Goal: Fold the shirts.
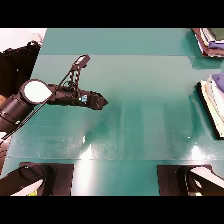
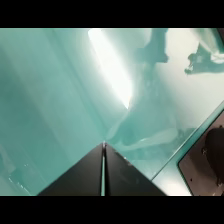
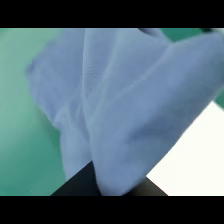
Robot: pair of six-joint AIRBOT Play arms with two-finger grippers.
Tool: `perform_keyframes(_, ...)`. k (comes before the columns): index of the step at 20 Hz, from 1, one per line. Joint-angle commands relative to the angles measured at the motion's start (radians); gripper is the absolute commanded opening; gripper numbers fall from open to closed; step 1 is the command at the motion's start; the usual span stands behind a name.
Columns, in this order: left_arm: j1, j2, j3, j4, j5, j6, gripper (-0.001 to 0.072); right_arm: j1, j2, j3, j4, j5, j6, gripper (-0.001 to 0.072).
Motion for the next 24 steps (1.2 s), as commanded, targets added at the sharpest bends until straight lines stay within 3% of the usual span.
perform_keyframes(1, 0.000, 0.000, 0.001, 0.000, -0.022, 0.017, 0.0025, -0.040, 0.029, -0.063, -0.114, 0.037, 0.000, 0.0264)
perform_keyframes(2, 0.000, 0.000, 0.001, 0.001, -0.027, 0.017, 0.0026, -0.040, 0.024, -0.060, -0.142, 0.042, 0.000, 0.0408)
perform_keyframes(3, 0.000, 0.000, 0.001, 0.001, -0.029, 0.017, 0.0026, -0.040, 0.018, -0.052, -0.158, 0.053, 0.000, 0.0464)
perform_keyframes(9, 0.000, 0.000, 0.001, 0.000, -0.026, 0.016, 0.0026, 0.077, -0.028, 0.095, -0.130, 0.053, 0.064, 0.0463)
perform_keyframes(14, 0.000, 0.000, 0.001, -0.002, -0.018, 0.013, 0.0026, 0.465, -0.045, 0.148, 0.095, -0.002, 0.071, 0.0461)
perform_keyframes(20, 0.000, 0.000, 0.001, -0.002, -0.011, 0.013, 0.0026, 0.945, -0.045, 0.148, 0.046, -0.113, 0.070, 0.0449)
perform_keyframes(21, 0.000, 0.000, 0.001, -0.002, -0.012, 0.013, 0.0026, 1.000, -0.045, 0.148, 0.022, -0.127, 0.070, 0.0422)
perform_keyframes(22, 0.000, 0.000, 0.001, -0.002, -0.012, 0.013, 0.0026, 1.050, -0.044, 0.148, -0.008, -0.130, 0.069, 0.0265)
perform_keyframes(23, 0.000, 0.000, 0.001, -0.002, -0.011, 0.012, 0.0026, 1.090, -0.044, 0.148, -0.035, -0.130, 0.069, 0.0053)
perform_keyframes(24, 0.000, 0.000, 0.001, -0.002, -0.011, 0.013, 0.0026, 1.121, -0.044, 0.148, -0.055, -0.130, 0.069, 0.0017)
